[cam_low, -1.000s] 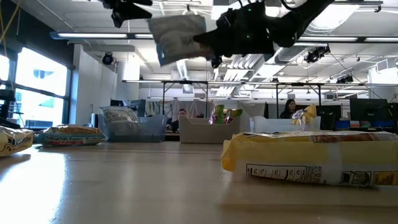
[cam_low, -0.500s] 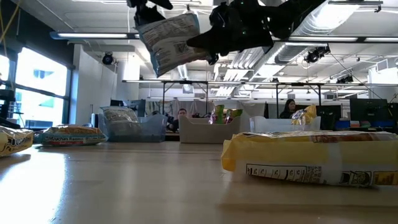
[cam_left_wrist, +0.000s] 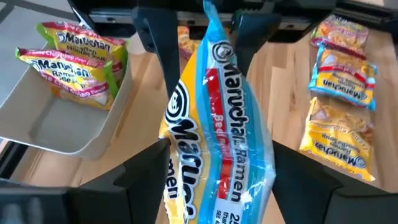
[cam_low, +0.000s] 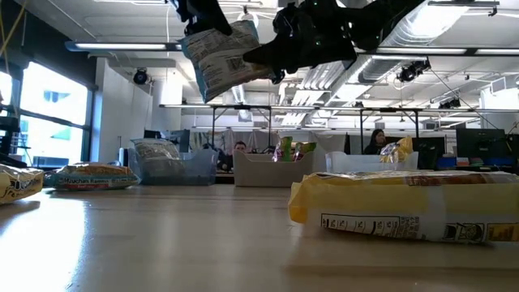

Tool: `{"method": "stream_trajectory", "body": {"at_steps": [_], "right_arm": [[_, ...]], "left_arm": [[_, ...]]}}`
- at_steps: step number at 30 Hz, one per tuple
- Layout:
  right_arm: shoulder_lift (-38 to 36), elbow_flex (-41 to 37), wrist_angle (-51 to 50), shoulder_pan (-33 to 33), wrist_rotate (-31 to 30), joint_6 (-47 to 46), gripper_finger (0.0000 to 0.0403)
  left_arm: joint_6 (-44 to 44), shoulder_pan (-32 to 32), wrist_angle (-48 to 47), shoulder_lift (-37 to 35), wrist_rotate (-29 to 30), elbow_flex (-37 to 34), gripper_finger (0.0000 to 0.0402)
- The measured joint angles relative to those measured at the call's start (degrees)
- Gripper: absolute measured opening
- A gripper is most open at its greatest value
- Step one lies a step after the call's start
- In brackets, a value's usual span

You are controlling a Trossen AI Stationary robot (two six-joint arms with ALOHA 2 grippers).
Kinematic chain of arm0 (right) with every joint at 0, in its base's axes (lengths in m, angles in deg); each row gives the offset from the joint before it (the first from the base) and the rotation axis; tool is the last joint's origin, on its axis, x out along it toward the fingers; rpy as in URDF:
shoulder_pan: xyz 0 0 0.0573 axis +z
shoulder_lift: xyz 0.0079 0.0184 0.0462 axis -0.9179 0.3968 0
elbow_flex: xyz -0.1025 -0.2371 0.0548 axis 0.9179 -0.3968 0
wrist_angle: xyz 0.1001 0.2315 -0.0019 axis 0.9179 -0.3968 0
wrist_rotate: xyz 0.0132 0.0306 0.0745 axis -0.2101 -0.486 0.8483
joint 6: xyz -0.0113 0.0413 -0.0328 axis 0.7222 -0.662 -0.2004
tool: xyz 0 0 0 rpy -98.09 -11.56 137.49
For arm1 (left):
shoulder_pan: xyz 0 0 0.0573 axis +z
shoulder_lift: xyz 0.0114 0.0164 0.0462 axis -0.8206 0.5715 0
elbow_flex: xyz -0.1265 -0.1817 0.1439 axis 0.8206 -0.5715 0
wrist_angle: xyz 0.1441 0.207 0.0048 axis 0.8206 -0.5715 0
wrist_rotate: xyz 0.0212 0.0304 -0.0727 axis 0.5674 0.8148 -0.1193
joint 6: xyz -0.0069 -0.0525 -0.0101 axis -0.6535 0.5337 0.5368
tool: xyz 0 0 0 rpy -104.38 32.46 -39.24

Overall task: Sort Maruchan noodles
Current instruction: Put the top right blue noodle pack into the black bin

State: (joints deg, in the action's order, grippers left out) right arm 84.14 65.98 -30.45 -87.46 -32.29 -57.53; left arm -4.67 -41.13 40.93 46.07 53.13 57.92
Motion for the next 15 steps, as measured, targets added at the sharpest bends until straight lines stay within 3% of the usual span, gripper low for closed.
{"method": "stream_trajectory", "body": {"at_steps": [10, 15], "right_arm": [[0.00, 0.00, 0.47, 0.01, 0.04, 0.26, 0.0133], [0.00, -0.05, 1.94, 0.89, -0.08, 0.30, 0.0133]], "left_arm": [[0.37, 0.33, -3.00, -0.88, 0.30, 0.99, 0.0246], [0.03, 0.66, -3.95, 2.24, -1.05, 0.99, 0.0246]]}}
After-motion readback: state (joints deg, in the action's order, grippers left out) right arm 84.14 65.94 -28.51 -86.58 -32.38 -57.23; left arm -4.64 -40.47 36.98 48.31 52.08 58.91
